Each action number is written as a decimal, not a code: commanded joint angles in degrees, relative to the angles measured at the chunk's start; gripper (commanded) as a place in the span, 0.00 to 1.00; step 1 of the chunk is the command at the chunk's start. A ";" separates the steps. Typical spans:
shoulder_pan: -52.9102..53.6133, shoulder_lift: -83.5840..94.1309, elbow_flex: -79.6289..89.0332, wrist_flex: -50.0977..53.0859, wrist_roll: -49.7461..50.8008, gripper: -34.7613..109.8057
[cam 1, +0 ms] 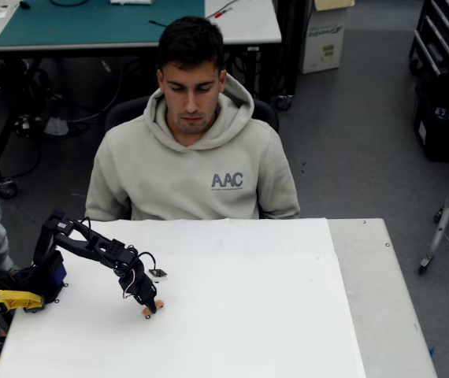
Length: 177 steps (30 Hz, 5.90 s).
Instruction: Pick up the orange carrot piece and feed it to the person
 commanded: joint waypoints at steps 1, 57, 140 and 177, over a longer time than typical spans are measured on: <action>1.05 0.88 2.99 1.49 -0.35 0.23; -24.79 -1.93 -86.66 0.97 -0.97 0.23; -50.71 -28.56 -109.51 -36.83 -19.07 0.23; -47.90 -28.48 -110.65 -36.74 -18.90 0.42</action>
